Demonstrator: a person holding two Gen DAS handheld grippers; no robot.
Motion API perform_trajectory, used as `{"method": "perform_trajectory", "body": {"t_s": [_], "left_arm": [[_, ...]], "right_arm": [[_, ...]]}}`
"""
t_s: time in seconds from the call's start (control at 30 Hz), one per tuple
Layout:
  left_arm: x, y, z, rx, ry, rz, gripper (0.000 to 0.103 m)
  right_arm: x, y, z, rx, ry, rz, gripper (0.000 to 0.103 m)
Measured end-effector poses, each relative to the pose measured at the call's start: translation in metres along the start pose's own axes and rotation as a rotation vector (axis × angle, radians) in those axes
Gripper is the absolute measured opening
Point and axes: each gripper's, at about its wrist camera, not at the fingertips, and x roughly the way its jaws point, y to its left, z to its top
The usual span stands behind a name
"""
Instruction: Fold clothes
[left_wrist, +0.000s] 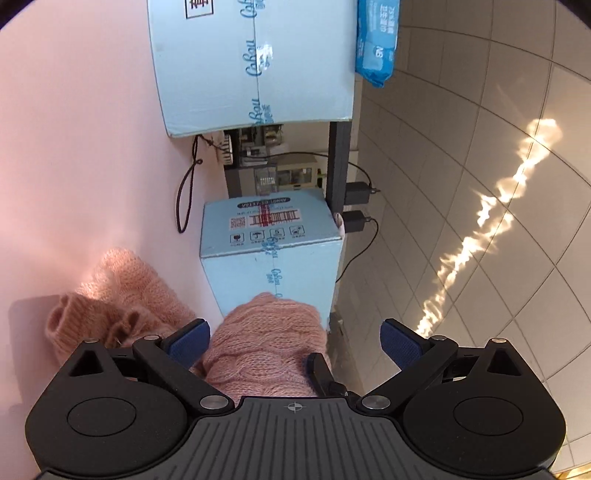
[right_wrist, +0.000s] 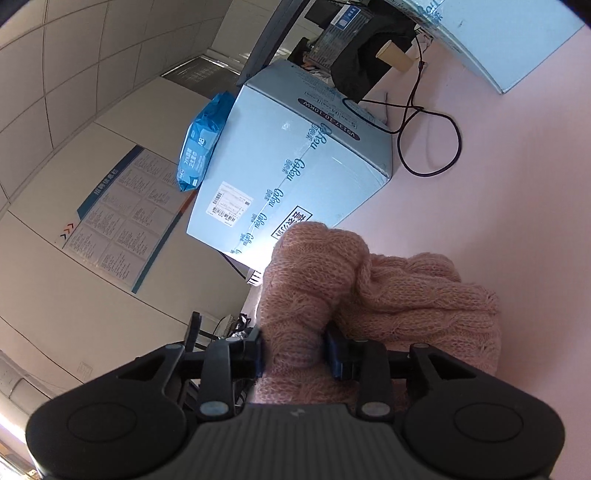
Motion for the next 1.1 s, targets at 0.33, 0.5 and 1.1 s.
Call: {"method": "perform_trajectory", "body": {"t_s": [0.33,0.5,1.1], "left_arm": [[-0.031,-0.032,-0.011,0.098,0.036,-0.123,0.100],[-0.012,-0.043,-0.027,0.182,0.111,-0.142,0.100],[-0.003,-0.011,-0.001,0.329,0.001,0.297,0.100]], "right_arm": [[0.040,0.005,-0.003,0.042,-0.034,-0.030,0.085],[0.027,-0.007,0.001,0.143,-0.065,0.069,0.086],[-0.004,-0.012,-0.008,-0.050,-0.048,0.132,0.090]]}}
